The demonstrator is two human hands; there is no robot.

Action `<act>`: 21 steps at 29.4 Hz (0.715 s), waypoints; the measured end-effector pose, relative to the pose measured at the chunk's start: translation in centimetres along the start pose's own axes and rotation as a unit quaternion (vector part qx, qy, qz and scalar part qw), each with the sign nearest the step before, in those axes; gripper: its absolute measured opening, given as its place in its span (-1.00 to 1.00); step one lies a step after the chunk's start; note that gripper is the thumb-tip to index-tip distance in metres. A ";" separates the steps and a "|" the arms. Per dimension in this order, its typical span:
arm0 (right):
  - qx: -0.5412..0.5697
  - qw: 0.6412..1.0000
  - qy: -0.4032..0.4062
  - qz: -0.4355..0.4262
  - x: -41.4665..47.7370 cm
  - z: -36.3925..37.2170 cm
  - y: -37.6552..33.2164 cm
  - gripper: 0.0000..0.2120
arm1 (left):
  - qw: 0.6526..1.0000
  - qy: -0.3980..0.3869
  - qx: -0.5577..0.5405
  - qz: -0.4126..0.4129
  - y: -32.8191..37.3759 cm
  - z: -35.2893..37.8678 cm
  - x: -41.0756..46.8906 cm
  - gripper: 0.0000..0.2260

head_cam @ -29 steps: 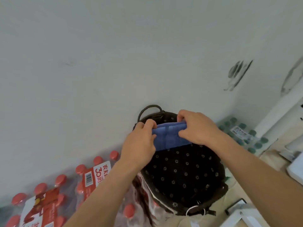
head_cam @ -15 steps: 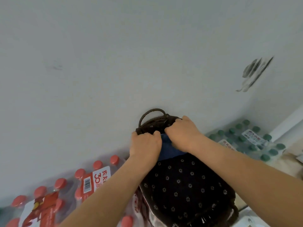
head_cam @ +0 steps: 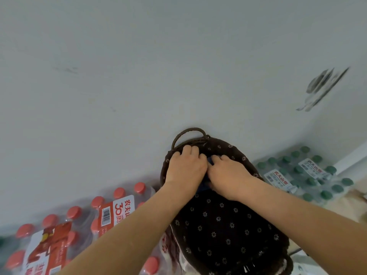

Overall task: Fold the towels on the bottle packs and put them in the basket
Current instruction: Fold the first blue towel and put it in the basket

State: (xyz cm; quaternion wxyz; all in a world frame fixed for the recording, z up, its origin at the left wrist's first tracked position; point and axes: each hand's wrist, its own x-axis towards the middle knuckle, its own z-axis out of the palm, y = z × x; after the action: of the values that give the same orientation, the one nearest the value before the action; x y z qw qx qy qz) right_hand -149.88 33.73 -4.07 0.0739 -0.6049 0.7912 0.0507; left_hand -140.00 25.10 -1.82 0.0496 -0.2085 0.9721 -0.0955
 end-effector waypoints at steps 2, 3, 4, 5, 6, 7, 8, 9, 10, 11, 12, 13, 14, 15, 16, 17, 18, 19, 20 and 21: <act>0.016 1.000 -0.013 0.010 0.5 0.5 0.4 -0.45 | 0.999 -0.033 -0.027 -0.009 0.1 0.1 -0.3 -0.71; 0.021 1.000 -0.010 0.015 0.7 0.8 0.5 -0.41 | 0.998 -0.049 -0.029 -0.015 0.3 0.4 -0.5 -0.68; 0.023 1.000 -0.010 0.018 1.0 1.2 0.5 -0.39 | 0.998 -0.062 -0.024 -0.019 0.4 0.7 -0.7 -0.65; 0.022 0.999 -0.012 0.021 1.0 1.5 0.4 -0.37 | 0.997 -0.074 -0.018 -0.021 0.5 1.0 -0.7 -0.62; 0.019 0.999 -0.015 0.023 1.0 1.7 0.2 -0.37 | 0.996 -0.086 -0.016 -0.021 0.5 1.1 -0.7 -0.60; 0.018 0.999 -0.017 0.023 0.9 1.9 0.1 -0.35 | 0.995 -0.096 -0.015 -0.021 0.4 1.3 -0.6 -0.58; 0.024 0.999 -0.021 0.024 0.8 2.0 0.0 -0.32 | 0.994 -0.105 -0.018 -0.021 0.2 1.1 -0.4 -0.55; 0.036 0.999 -0.029 0.025 0.5 1.9 0.1 -0.27 | 0.993 -0.115 -0.026 -0.023 -0.1 0.9 -0.3 -0.53; 0.052 0.998 -0.041 0.023 0.3 1.6 0.2 -0.23 | 0.991 -0.124 -0.037 -0.023 -0.4 0.7 0.0 -0.50; 0.075 0.996 -0.052 0.019 -0.1 1.1 0.3 -0.21 | 0.989 -0.137 -0.049 -0.024 -0.6 0.6 0.2 -0.48; 0.102 0.993 -0.052 0.015 -0.5 0.4 0.5 -0.25 | 0.986 -0.153 -0.057 -0.024 -0.8 0.5 0.4 -0.46; 0.123 0.992 -0.035 0.013 -1.1 -0.4 0.8 -0.32 | 0.984 -0.167 -0.059 -0.024 -0.9 0.3 0.5 -0.44; 0.132 0.991 0.005 0.017 -1.7 -1.3 1.1 -0.42 | 0.982 -0.179 -0.061 -0.027 -1.0 0.1 0.5 -0.42; 0.130 0.989 0.056 0.030 -2.4 -2.2 1.6 -0.50 | 0.979 -0.192 -0.064 -0.033 -1.0 -0.2 0.6 -0.41; 0.123 0.986 0.102 0.056 -3.2 -3.0 2.1 -0.55 | 0.977 -0.199 -0.068 -0.040 -1.0 -0.5 0.7 -0.41; 0.118 0.980 0.131 0.093 -3.9 -3.6 2.8 -0.56 | 0.978 -0.194 -0.065 -0.046 -0.8 -0.9 0.8 -0.43; 0.121 0.974 0.139 0.134 -4.5 -3.9 3.5 -0.53 | 0.983 -0.170 -0.056 -0.046 -0.4 -1.2 0.9 -0.47; 0.134 0.969 0.123 0.169 -5.0 -4.0 4.2 -0.50 | 0.989 -0.136 -0.050 -0.040 0.2 -1.3 1.0 -0.50; 0.158 0.965 0.092 0.189 -5.2 -3.9 4.7 -0.47 | 0.992 -0.110 -0.055 -0.029 1.0 -1.3 1.0 -0.51; 0.187 0.960 0.057 0.199 -5.2 -3.5 5.1 -0.46 | 0.993 -0.100 -0.067 -0.015 1.8 -1.0 1.0 -0.48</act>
State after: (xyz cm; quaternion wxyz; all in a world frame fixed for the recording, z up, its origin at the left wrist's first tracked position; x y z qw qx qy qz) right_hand -153.65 39.38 0.28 0.1290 -0.4129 0.8938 -0.1186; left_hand -141.74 26.46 -1.29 0.1309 -0.2348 0.9631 -0.0100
